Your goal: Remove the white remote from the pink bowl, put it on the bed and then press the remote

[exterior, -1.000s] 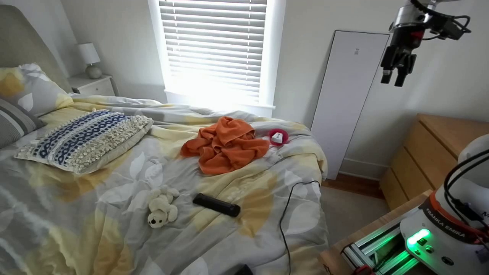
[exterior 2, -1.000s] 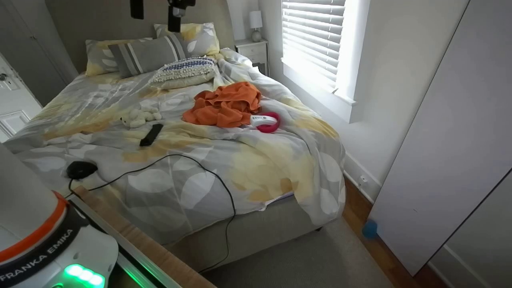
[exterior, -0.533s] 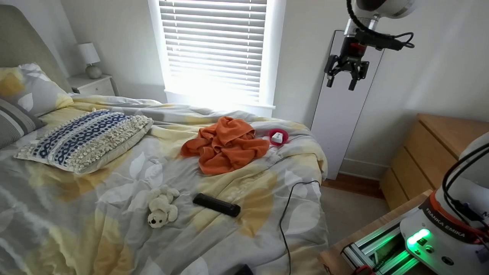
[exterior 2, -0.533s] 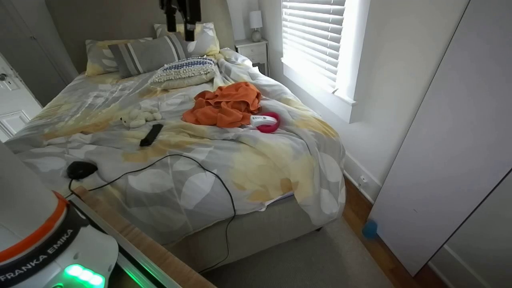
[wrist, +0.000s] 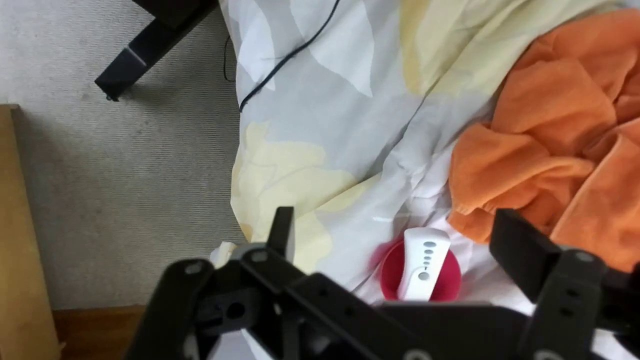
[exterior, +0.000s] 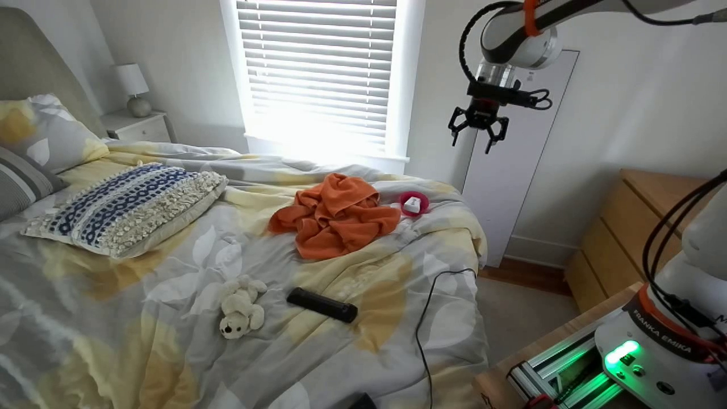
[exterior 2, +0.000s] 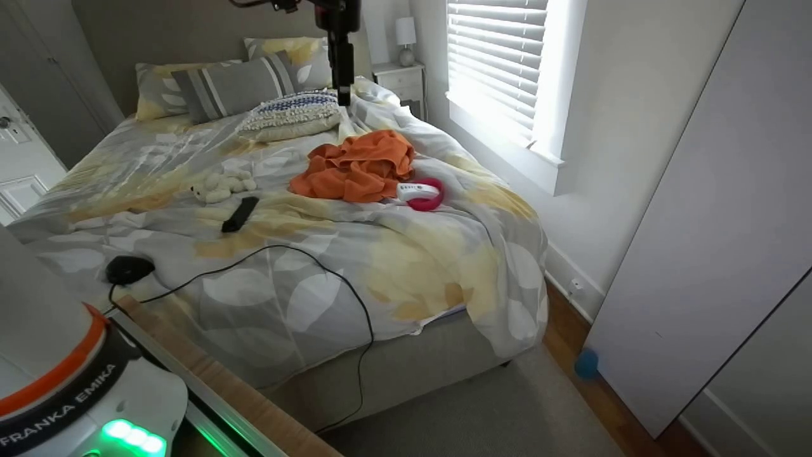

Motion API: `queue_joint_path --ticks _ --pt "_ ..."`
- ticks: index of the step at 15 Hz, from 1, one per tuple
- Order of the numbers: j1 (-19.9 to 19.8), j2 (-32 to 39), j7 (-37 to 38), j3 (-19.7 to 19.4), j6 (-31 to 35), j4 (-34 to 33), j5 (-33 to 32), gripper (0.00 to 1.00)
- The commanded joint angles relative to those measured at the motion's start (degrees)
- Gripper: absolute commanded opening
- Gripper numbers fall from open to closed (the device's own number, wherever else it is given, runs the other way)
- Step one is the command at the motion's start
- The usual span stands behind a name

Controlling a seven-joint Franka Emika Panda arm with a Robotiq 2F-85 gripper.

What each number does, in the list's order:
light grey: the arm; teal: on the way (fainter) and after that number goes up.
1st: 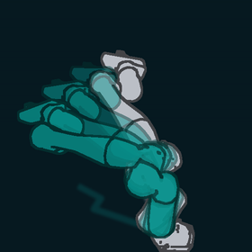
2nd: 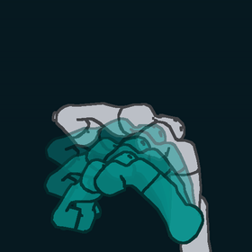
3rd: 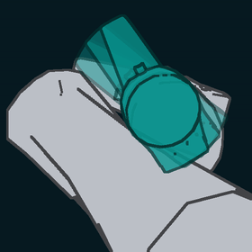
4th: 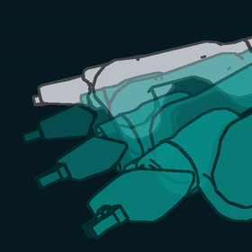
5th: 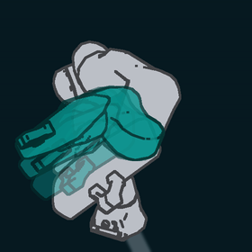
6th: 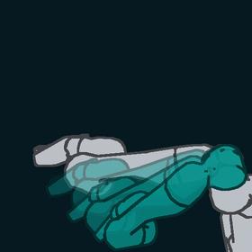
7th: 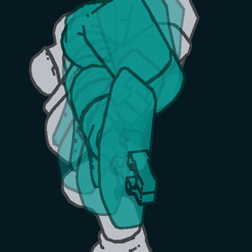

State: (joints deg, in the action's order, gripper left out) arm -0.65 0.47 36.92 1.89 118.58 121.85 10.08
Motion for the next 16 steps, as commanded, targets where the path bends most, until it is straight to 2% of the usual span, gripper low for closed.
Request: queue_joint_path --ticks 1,6,8,10,11,12,16 --pt "1.2 9.6 12.2 -0.6 4.9 -5.5 -1.5 1.0" --pt "4.5 22.6 22.3 -2.3 10.8 -14.1 -5.7 1.0" --pt "6.2 27.6 23.5 -3.2 11.5 -18.0 -8.5 1.0" --pt "7.1 31.7 21.1 -3.7 9.9 -22.1 -10.5 1.0" --pt "6.9 33.0 18.9 -3.3 9.3 -23.7 -10.0 1.0" --pt "6.8 29.5 20.1 -3.5 11.3 -19.0 -8.4 1.0" --pt "7.1 32.7 18.8 -3.7 11.1 -22.6 -8.5 1.0"
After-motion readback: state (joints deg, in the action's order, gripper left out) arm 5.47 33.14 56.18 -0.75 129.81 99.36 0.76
